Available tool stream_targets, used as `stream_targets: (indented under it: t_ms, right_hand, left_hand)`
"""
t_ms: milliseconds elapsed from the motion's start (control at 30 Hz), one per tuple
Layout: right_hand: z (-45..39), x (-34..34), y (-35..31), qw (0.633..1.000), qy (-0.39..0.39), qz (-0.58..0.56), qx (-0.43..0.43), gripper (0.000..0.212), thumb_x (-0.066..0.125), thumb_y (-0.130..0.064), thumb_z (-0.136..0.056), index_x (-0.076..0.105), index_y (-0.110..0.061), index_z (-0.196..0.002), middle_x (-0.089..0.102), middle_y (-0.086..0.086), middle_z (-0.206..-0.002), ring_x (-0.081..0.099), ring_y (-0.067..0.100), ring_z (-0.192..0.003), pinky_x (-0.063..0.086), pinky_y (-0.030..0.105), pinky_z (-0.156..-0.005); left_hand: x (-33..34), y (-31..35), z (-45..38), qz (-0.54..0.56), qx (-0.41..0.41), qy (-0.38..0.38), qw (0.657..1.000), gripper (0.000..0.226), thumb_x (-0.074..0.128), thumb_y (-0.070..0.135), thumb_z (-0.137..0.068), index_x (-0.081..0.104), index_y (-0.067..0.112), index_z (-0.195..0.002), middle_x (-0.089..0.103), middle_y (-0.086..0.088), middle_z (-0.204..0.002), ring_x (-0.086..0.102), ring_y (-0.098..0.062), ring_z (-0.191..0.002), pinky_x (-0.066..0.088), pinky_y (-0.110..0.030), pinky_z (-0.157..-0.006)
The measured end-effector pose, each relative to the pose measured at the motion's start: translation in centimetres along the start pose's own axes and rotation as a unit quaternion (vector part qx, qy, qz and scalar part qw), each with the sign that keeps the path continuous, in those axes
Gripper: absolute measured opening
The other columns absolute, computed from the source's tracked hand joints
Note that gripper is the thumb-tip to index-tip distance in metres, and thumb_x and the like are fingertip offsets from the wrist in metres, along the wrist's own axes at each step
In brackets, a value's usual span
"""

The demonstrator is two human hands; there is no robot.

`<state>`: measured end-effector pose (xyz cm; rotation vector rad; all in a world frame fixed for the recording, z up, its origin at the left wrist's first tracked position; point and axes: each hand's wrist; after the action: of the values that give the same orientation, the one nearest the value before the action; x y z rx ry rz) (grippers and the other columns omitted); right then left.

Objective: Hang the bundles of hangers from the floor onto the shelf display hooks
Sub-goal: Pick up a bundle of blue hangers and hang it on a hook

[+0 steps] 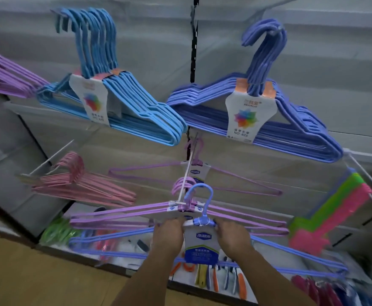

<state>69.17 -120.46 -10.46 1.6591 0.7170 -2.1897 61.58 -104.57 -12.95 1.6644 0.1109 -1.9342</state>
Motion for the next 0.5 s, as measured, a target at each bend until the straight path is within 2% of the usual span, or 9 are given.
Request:
stream_targets:
  t_ms: [67, 167, 233, 367, 500]
  right_hand:
    - [-0.8, 0.1, -0.4, 1.000, -0.004, -0.003, 0.014, 0.036, 0.033, -0.023, -0.101, 0.045, -0.024, -0.135, 0.060, 0.007, -0.127, 0.058, 0.027, -0.112, 0.046, 0.031, -0.083]
    - [-1.7, 0.5, -0.8, 1.000, -0.003, -0.001, 0.022, 0.036, 0.033, -0.023, -0.101, 0.044, -0.023, -0.136, 0.059, 0.007, -0.129, 0.058, 0.027, -0.112, 0.046, 0.030, -0.082]
    - [-2.1, 0.8, -0.9, 1.000, 0.002, 0.000, 0.022, 0.034, 0.034, -0.021, -0.101, 0.046, -0.022, -0.134, 0.059, 0.006, -0.127, 0.058, 0.026, -0.110, 0.045, 0.030, -0.080]
    - [-2.9, 1.1, -0.9, 1.000, 0.005, 0.004, 0.013, 0.033, 0.035, -0.020, -0.101, 0.046, -0.021, -0.133, 0.059, 0.005, -0.127, 0.058, 0.027, -0.110, 0.044, 0.031, -0.079]
    - [-3.7, 1.7, -1.1, 1.000, -0.014, 0.002, -0.013, 0.033, 0.036, -0.019, -0.100, 0.049, -0.020, -0.131, 0.059, 0.008, -0.125, 0.057, 0.029, -0.111, 0.043, 0.032, -0.082]
  left_hand:
    - [-0.1, -0.6, -1.4, 0.005, 0.008, -0.008, 1.000, 0.044, 0.040, 0.014, -0.093, 0.049, 0.035, -0.131, 0.066, -0.003, -0.115, 0.059, -0.024, -0.108, 0.039, -0.043, -0.103]
    - [0.0, -1.3, -2.8, -0.011, 0.031, -0.011, 0.999, 0.045, 0.040, 0.014, -0.092, 0.047, 0.033, -0.133, 0.063, -0.003, -0.122, 0.057, -0.023, -0.112, 0.039, -0.040, -0.104]
    - [0.2, -1.6, -3.1, -0.026, 0.045, 0.007, 0.999, 0.047, 0.040, 0.013, -0.092, 0.047, 0.032, -0.134, 0.061, -0.001, -0.124, 0.056, -0.023, -0.113, 0.039, -0.038, -0.104]
    - [1.0, -2.3, -3.5, -0.029, 0.050, 0.044, 0.997, 0.046, 0.043, 0.013, -0.090, 0.050, 0.034, -0.130, 0.065, 0.005, -0.114, 0.058, -0.019, -0.105, 0.041, -0.036, -0.100]
    - [1.3, -2.9, -3.4, -0.028, 0.045, 0.050, 0.997, 0.049, 0.046, 0.012, -0.091, 0.046, 0.036, -0.132, 0.058, 0.007, -0.122, 0.055, -0.017, -0.110, 0.040, -0.032, -0.098]
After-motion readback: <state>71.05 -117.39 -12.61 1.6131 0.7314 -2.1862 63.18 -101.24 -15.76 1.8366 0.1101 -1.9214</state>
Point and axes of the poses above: each hand's wrist, its own z-axis away from the middle knuckle, its own x-axis out of the palm, y = z × x
